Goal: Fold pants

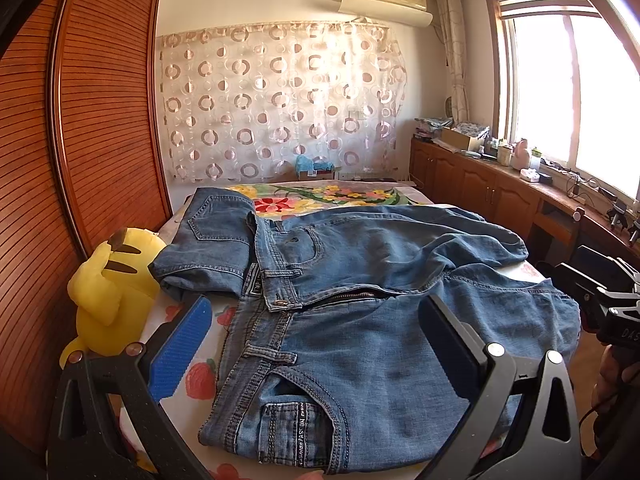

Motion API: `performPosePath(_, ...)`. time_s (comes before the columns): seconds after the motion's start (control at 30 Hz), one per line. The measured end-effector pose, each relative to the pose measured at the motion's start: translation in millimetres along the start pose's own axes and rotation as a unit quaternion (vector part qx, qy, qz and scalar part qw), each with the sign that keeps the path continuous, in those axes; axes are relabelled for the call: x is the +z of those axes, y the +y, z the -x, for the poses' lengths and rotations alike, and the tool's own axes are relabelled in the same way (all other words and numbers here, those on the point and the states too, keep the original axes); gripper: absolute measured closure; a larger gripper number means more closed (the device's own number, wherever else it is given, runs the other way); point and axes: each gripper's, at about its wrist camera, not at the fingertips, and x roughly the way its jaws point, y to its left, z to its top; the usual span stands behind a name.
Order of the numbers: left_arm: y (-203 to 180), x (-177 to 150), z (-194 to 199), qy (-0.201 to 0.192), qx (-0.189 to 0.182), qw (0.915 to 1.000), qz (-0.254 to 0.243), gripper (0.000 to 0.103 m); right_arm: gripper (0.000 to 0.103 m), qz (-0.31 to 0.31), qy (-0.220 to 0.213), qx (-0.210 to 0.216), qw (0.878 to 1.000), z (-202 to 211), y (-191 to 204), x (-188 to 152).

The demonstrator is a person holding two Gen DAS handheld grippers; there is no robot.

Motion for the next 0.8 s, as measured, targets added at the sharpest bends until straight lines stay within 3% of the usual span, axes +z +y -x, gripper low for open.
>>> performPosePath(0.8, 3.4, 2.3, 0.9, -0.004, 0.000, 1.0000, 0.001, 0.000, 0.000, -0.001, 0.000, -0.002, 1.000, -0.1, -1.4, -0.4)
